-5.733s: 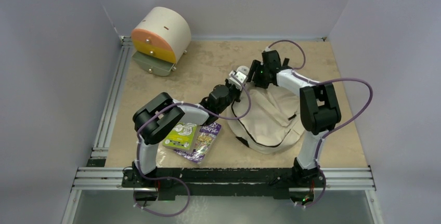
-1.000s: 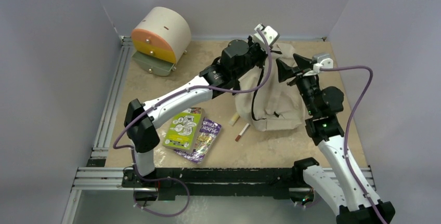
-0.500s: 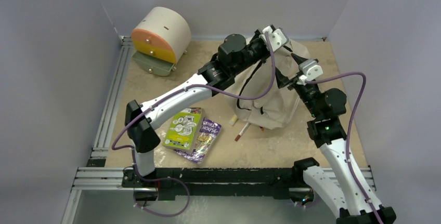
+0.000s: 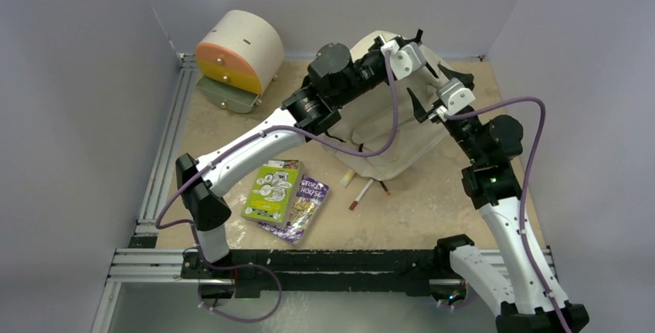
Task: Pack the student bag
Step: Unzip the student bag at the center of the board.
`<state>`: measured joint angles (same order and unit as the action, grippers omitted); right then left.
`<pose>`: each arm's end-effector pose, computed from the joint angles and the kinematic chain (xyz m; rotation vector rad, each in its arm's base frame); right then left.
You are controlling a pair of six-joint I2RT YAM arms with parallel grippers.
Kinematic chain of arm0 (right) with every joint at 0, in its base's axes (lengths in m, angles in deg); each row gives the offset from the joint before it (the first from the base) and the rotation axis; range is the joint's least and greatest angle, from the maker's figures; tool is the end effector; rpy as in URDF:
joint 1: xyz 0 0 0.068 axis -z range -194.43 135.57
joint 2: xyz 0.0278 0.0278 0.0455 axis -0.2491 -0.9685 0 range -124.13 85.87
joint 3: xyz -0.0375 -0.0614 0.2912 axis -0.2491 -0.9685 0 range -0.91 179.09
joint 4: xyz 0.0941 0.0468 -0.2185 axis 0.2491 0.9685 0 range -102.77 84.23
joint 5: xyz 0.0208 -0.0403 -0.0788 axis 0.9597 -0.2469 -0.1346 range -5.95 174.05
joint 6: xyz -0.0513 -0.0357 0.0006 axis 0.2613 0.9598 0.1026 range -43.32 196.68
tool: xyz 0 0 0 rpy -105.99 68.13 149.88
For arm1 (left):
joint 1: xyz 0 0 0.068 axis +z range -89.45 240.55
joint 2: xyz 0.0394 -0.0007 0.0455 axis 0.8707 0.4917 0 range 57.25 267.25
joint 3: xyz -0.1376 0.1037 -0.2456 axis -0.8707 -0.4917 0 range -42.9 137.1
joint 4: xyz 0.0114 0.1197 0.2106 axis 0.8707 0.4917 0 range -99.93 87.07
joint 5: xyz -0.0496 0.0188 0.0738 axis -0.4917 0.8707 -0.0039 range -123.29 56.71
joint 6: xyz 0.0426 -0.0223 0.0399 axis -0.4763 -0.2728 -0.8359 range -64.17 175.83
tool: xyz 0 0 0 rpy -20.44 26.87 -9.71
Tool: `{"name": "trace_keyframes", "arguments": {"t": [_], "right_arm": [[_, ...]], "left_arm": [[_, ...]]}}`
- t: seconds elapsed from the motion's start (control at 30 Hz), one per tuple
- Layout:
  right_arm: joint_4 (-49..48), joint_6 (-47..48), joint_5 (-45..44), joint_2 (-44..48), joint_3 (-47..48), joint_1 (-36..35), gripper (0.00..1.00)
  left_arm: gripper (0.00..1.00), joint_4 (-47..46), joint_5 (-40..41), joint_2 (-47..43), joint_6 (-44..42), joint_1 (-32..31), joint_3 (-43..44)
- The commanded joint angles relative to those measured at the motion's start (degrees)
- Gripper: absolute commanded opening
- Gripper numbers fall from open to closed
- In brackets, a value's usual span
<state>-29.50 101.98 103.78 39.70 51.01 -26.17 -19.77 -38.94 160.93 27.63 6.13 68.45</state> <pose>0.1388 0.0452 0.4517 -0.6568 1.0075 -0.0045 0.2402 -0.3438 0.5231 0.9075 0.9025 -0.4564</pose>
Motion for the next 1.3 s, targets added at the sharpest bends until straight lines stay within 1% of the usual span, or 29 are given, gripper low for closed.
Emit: {"name": "trace_keyframes", "arguments": {"t": [0.0, 0.1, 0.2, 0.3, 0.37, 0.47, 0.53, 0.6, 0.7, 0.8, 1.0, 1.13, 1.27], "right_arm": [[-0.1, 2.5, 5.5, 0.1, 3.9, 1.8, 0.79], [1.2, 2.8, 10.0, -0.9, 6.4, 2.2, 0.79], [2.0, 1.9, 16.1, -1.6, 9.8, 2.2, 0.79], [3.4, 1.0, 22.7, -2.5, 12.3, 2.2, 0.78], [3.8, 1.1, 24.8, -3.0, 13.3, 2.2, 0.78], [2.1, -1.7, 30.8, -3.3, 12.8, 2.2, 0.78], [-2.3, -6.3, 32.8, -3.5, 11.7, 2.1, 0.78], [-4.3, -8.2, 34.8, -4.0, 11.4, 1.9, 0.78], [-6.7, -11.0, 35.7, -5.6, 11.6, 1.3, 0.78], [-9.0, -13.3, 36.2, -7.4, 11.4, 0.0, 0.78], [-11.2, -13.8, 33.2, -10.0, 9.8, -4.8, 0.78], [-12.0, -13.1, 31.8, -11.8, 8.7, -7.4, 0.78], [-12.7, -13.0, 34.0, -14.3, 7.5, -8.9, 0.78]], "left_arm": [[0.0, -11.5, -2.4, -7.9, -4.2, 0.1, -0.3], [0.0, -11.9, -3.4, -9.3, -4.4, 0.2, -0.6], [0.0, -12.3, -3.2, -9.9, -3.8, 0.4, 0.9], [0.0, -11.4, -2.3, -10.5, -4.7, 0.9, 2.8], [0.0, -10.9, -1.2, -11.4, -5.4, 1.8, 2.8], [0.0, -9.8, -0.7, -14.0, -4.2, 5.4, 0.9], [0.0, -9.8, -0.2, -15.7, -3.9, 7.6, -0.9], [0.0, -10.4, 0.6, -17.1, -5.1, 9.2, -2.7], [0.0, -10.8, 1.1, -18.3, -7.4, 11.0, -4.2], [0.0, -10.3, 0.9, -19.0, -7.9, 13.6, -4.6], [0.0, -10.6, -1.5, -21.9, -5.5, 20.8, -9.0], [0.0, -10.3, -4.8, -25.7, -2.6, 22.3, -16.6], [0.0, -11.1, -7.3, -31.2, 2.7, 22.3, -28.7]]}}
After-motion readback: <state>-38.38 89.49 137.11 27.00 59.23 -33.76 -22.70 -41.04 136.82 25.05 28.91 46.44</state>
